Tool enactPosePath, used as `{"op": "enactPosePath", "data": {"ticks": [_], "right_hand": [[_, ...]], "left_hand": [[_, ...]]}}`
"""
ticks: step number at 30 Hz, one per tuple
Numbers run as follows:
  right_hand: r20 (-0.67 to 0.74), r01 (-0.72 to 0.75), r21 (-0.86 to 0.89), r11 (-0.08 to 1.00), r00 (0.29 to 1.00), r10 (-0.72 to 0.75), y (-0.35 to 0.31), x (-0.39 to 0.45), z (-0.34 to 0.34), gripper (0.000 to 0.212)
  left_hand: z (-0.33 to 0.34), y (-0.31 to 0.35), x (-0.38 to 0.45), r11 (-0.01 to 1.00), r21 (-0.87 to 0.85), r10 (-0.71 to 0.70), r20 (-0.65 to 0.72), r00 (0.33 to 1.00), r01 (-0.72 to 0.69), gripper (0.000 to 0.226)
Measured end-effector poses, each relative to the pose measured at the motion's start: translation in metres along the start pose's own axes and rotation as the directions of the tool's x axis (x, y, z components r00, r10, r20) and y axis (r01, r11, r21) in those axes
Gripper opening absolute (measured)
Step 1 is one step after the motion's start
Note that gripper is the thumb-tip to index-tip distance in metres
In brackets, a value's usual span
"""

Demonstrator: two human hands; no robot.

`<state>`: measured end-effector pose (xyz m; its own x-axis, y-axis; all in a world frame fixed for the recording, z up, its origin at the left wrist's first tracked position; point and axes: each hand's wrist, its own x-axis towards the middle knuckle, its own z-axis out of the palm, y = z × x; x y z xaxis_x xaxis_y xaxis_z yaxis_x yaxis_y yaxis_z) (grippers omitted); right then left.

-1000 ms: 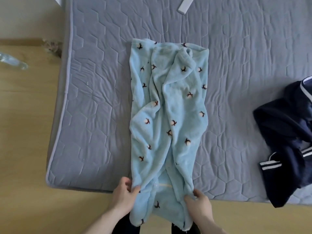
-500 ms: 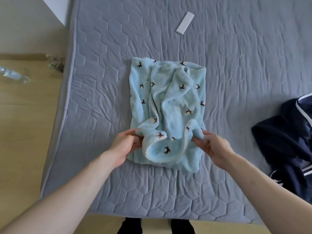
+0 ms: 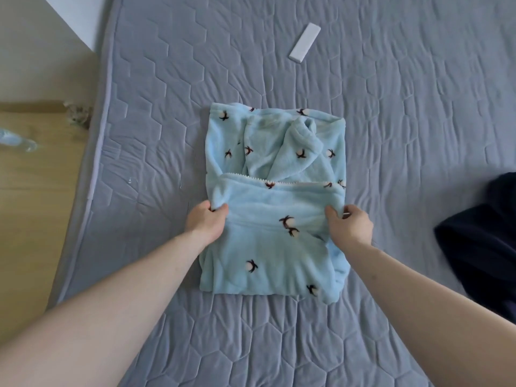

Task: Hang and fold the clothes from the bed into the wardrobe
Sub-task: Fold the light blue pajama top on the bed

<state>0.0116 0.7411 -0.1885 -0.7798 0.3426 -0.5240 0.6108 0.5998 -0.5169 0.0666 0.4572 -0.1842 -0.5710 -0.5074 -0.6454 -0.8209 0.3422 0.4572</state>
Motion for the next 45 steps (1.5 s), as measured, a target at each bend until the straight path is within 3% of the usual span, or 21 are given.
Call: {"op": "enactPosePath", "data": {"ticks": [3, 5, 8, 10, 11, 14, 16, 19, 22, 25, 28, 30, 34, 40, 43, 45], "right_hand": [[0.109, -0.045, -0.138, 0.989, 0.992, 0.06, 0.004, 0.011, 0.005, 0.031], [0.124, -0.016, -0.202, 0.979, 0.991, 0.042, 0.008, 0.012, 0.007, 0.043], [0.064, 0.155, -0.171, 0.973, 0.987, -0.146, 0.01, 0.006, 0.008, 0.061], [0.082, 0.315, -0.177, 0.932, 0.949, -0.305, 0.013, 0.007, 0.006, 0.049], [0.12, 0.339, -0.199, 0.919, 0.94, -0.321, 0.016, 0.01, 0.005, 0.044], [0.247, 0.263, -0.31, 0.914, 0.95, -0.19, 0.022, 0.02, 0.005, 0.04], [0.271, 0.228, -0.301, 0.926, 0.951, -0.146, 0.02, 0.025, 0.008, 0.045], [0.222, 0.136, -0.191, 0.972, 0.971, -0.092, 0.02, 0.027, 0.017, 0.059], [0.189, 0.069, -0.192, 0.979, 0.981, -0.032, 0.031, 0.023, 0.033, 0.059], [0.242, 0.077, -0.23, 0.97, 0.97, -0.019, 0.031, 0.028, 0.039, 0.051], [0.262, 0.102, -0.304, 0.947, 0.965, -0.02, 0.013, 0.049, 0.032, 0.062], [0.254, 0.091, -0.195, 0.976, 0.966, -0.039, -0.008, 0.066, 0.024, 0.082], [0.197, -0.022, 0.237, 0.971, 0.98, -0.026, -0.065, 0.099, 0.015, 0.117], [0.21, -0.029, 0.263, 0.964, 0.977, -0.028, -0.11, 0.134, 0.027, 0.139], [0.247, 0.013, 0.195, 0.981, 0.967, -0.062, -0.116, 0.14, 0.029, 0.14], [0.3, 0.016, 0.154, 0.988, 0.952, -0.062, -0.119, 0.143, 0.025, 0.121]], "left_hand": [[0.007, 0.0, 0.013, 0.953, 0.302, -0.05, 0.069, 0.996, 0.027, 0.045], [0.01, 0.006, 0.018, 0.947, 0.32, 0.004, 0.016, 1.0, -0.009, 0.056], [0.008, 0.011, 0.023, 0.911, 0.283, 0.326, -0.049, 0.944, -0.3, 0.069], [0.007, 0.009, 0.025, 0.818, 0.372, 0.464, 0.025, 0.885, -0.439, 0.055], [0.006, 0.007, 0.026, 0.785, 0.435, 0.446, 0.096, 0.89, -0.441, 0.045], [0.009, -0.002, 0.031, 0.746, 0.549, 0.282, 0.25, 0.926, -0.376, 0.036], [0.015, -0.001, 0.033, 0.823, 0.47, 0.249, 0.204, 0.947, -0.318, 0.046], [0.027, 0.003, 0.036, 0.943, 0.263, 0.206, 0.018, 0.978, -0.203, 0.073], [0.04, -0.005, 0.038, 0.913, 0.371, 0.157, 0.06, 0.986, -0.168, 0.088], [0.047, -0.007, 0.046, 0.875, 0.46, 0.105, 0.119, 0.987, -0.148, 0.088], [0.041, 0.018, 0.065, 0.849, 0.524, -0.012, 0.153, 0.988, -0.071, 0.106], [0.027, 0.049, 0.078, 0.893, 0.449, -0.03, 0.076, 0.997, -0.007, 0.116], [-0.01, 0.105, 0.117, 0.997, 0.074, 0.018, -0.199, 0.98, -0.004, 0.117], [-0.019, 0.124, 0.161, 0.992, -0.111, -0.058, -0.021, 0.998, 0.055, 0.156], [-0.01, 0.129, 0.164, 0.985, -0.174, -0.005, 0.049, 0.999, 0.014, 0.154], [-0.008, 0.132, 0.16, 0.979, -0.204, 0.032, 0.115, 0.993, -0.008, 0.132]]}}
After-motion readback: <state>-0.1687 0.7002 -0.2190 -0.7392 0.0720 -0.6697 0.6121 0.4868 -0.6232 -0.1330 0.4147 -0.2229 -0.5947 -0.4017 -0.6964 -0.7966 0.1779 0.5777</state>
